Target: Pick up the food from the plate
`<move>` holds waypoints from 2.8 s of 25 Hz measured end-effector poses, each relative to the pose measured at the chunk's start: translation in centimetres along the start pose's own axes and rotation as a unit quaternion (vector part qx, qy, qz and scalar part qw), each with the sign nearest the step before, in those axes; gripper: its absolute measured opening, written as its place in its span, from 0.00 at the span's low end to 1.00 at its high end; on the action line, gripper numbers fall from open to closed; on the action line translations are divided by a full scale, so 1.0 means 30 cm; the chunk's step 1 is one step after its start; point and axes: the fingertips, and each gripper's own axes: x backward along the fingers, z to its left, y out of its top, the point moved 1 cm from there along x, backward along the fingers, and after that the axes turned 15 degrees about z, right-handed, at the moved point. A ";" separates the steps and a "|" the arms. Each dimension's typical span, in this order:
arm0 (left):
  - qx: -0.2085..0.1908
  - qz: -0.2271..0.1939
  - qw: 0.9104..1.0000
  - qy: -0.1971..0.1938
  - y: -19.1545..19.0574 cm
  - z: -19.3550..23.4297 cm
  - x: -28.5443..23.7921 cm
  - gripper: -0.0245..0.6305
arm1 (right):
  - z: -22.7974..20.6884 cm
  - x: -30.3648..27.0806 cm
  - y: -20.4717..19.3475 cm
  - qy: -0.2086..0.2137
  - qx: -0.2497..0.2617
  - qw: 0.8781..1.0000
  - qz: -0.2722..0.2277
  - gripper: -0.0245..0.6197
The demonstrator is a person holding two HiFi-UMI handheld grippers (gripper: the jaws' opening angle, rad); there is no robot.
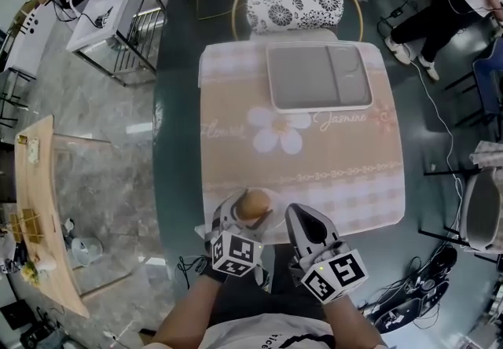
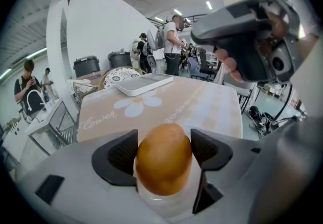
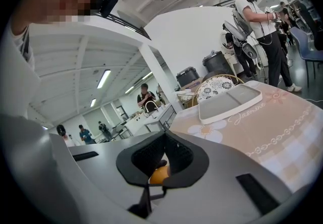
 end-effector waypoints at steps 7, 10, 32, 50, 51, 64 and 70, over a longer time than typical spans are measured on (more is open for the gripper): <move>0.024 -0.010 0.999 -0.022 0.079 -0.019 0.132 0.54 | 0.036 0.061 0.038 -0.008 -0.006 1.000 0.006 0.06; 0.024 -0.016 0.999 -0.027 0.134 -0.035 0.234 0.54 | 0.099 0.101 0.083 -0.005 0.000 1.000 0.003 0.06; 0.010 -0.107 0.994 -0.024 0.435 -0.163 0.908 0.54 | 0.391 0.470 0.379 0.000 0.053 0.997 -0.057 0.06; -0.005 -0.179 0.984 0.002 0.574 -0.181 1.198 0.54 | 0.570 0.618 0.557 0.008 0.113 0.988 -0.108 0.06; -0.005 -0.184 0.983 0.003 0.581 -0.183 1.215 0.54 | 0.578 0.629 0.565 0.005 0.116 0.987 -0.110 0.06; -0.008 -0.225 0.974 0.012 0.627 -0.174 1.315 0.54 | 0.638 0.679 0.609 -0.011 0.148 0.981 -0.127 0.06; -0.007 -0.229 0.973 0.016 0.612 -0.177 1.326 0.54 | 0.646 0.680 0.596 -0.015 0.152 0.979 -0.134 0.06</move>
